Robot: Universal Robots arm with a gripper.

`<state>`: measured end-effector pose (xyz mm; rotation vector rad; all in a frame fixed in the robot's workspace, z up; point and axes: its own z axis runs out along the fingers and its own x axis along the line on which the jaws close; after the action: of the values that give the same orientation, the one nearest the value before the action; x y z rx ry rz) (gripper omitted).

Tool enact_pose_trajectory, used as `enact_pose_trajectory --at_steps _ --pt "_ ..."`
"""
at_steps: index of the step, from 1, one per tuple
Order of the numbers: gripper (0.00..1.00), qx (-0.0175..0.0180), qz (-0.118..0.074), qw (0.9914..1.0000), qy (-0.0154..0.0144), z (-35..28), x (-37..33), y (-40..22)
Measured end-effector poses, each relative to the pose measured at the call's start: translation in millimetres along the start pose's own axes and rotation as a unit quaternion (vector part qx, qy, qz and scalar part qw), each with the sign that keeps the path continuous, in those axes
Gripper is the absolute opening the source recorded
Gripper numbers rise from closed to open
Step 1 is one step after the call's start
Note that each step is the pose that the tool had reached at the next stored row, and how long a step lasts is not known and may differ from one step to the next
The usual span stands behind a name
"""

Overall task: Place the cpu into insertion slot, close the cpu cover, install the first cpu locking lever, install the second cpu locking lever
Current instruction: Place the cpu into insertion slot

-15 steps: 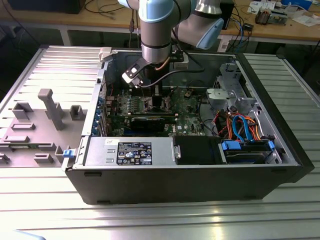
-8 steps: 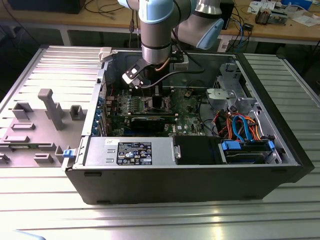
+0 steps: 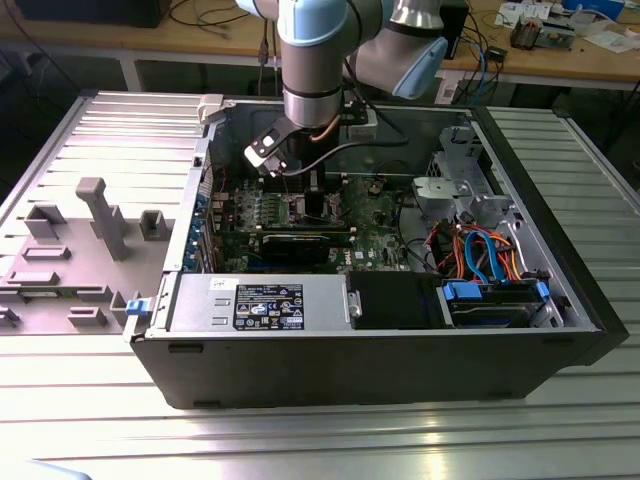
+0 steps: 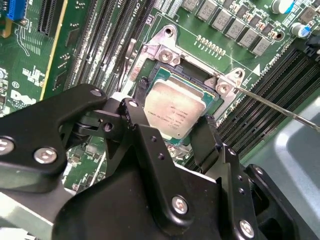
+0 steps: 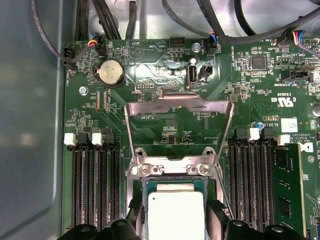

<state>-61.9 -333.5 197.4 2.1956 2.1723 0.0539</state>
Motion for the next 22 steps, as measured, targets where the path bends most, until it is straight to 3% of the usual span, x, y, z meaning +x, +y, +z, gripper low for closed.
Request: enact_pose_trajectory --at_steps 7,12,13,16,19,22 --pt "0.62 0.001 0.0 1.0 -0.0001 -11.6 -0.1 1.3" --pt "0.6 0.0042 0.0 0.99999 -0.0002 -17.9 -0.2 2.9" --pt "0.53 0.0055 0.0 0.99999 -0.0002 -19.1 -0.2 3.3" --pt "0.47 0.0094 0.0 0.99996 -0.0003 -22.7 -0.3 4.3" --pt "0.29 0.0147 0.0 0.99989 -0.0002 -23.7 -0.3 5.5" --pt "0.17 0.0165 -0.001 0.99986 0.0 -23.7 -0.3 6.7"
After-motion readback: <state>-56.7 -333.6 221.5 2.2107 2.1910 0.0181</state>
